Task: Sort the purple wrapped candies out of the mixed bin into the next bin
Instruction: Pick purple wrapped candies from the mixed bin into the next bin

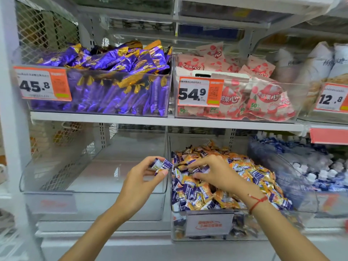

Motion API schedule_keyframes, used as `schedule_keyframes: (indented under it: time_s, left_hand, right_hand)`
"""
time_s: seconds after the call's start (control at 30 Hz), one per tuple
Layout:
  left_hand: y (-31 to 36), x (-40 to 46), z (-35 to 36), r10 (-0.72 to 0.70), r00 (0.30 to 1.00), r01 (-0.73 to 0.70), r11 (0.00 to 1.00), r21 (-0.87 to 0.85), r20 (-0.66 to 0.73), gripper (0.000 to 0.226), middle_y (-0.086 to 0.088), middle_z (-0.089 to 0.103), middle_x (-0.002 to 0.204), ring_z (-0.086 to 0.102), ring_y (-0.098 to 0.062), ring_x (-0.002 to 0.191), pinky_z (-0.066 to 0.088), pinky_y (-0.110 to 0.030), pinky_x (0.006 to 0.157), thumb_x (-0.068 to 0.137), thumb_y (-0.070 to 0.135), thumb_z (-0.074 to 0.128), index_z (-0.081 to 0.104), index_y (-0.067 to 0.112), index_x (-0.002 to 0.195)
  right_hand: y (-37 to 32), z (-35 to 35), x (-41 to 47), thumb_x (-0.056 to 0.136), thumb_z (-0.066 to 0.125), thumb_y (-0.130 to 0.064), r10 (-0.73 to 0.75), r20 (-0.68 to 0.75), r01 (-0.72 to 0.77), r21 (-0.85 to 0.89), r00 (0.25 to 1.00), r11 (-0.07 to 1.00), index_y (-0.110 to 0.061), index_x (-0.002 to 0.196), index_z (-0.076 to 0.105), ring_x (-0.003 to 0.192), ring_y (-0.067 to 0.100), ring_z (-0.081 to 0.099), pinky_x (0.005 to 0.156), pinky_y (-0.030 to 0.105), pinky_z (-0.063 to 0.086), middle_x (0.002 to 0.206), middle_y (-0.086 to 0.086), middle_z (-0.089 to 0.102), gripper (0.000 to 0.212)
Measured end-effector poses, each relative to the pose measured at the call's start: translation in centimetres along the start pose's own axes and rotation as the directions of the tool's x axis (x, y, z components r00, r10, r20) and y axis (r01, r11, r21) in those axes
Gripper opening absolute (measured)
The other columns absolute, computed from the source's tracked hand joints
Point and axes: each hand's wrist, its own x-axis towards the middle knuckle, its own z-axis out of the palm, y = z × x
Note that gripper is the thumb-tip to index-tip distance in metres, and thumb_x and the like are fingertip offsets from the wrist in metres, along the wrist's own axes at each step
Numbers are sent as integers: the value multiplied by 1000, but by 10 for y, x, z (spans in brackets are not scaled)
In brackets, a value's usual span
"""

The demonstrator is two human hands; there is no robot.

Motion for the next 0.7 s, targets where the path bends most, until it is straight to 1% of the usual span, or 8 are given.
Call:
schedule_keyframes:
  time_s: [0.07,0.17,0.23,0.3,0.4,0.5,0.6,0.7]
  left_hand:
    - [0,1,0,2,1000,-2,1000,-1,7,18,21,68,95,63,0,85,48,-22,75,89,20,67,64,34,100]
    - [0,4,1,-7,1000,7,1000,-12,-1,18,19,69,95,64,-2,84,49,-23,74,89,21,68,64,34,100]
    - [-1,7,2,-18,1000,18,1000,-24,-5,18,18,69,94,64,-3,83,50,-26,75,89,22,68,65,34,100]
    - [-1,9,4,-33,999,33,999,-35,-11,17,18,69,93,64,-3,83,50,-26,75,89,21,67,65,33,101]
    - [-1,11,7,-37,999,36,999,-39,-15,17,18,70,95,65,-5,87,51,-25,76,89,21,66,65,31,103]
    - [2,12,7,-29,999,28,998,-48,-19,17,19,70,95,66,-5,87,51,-22,73,90,20,66,64,29,104]
    - [3,11,4,-37,999,36,998,-53,-21,17,16,71,94,66,-7,87,53,-23,71,89,20,67,65,30,103]
    - [1,11,-8,-60,998,60,998,-2,-24,17,15,71,91,66,-9,86,53,-25,73,88,21,69,65,32,99]
  right_hand:
    - [8,-2,-4,92,64,-20,49,-36,-43,143,998,989,-29,117,69,107,6,61,84,16,45,126,-9,64,27]
    - [16,-11,-8,96,58,-16,134,-43,-109,368,990,924,-30,129,59,125,8,49,94,20,38,133,-8,57,36]
    - [20,-16,-9,94,61,-17,260,-31,-201,549,965,811,-29,138,49,126,13,49,92,24,39,131,-3,55,47]
    - [24,-20,-10,89,68,-20,382,-44,-259,664,923,702,-22,136,51,117,17,56,89,27,41,123,5,61,50]
    - [28,-25,-13,81,76,-24,420,-181,-224,629,889,745,-19,115,67,99,15,66,80,22,50,100,5,72,36]
    - [28,-21,-17,85,72,-28,344,-259,-225,396,903,890,-21,112,70,92,8,62,70,13,46,96,-4,68,28]
    - [24,-17,-17,87,70,-29,278,-310,-180,310,909,934,-25,113,71,88,10,63,75,23,51,101,-4,69,27]
    - [8,-16,-13,85,72,-25,138,-421,-23,268,896,963,-28,110,72,79,13,68,75,32,58,96,-2,75,25]
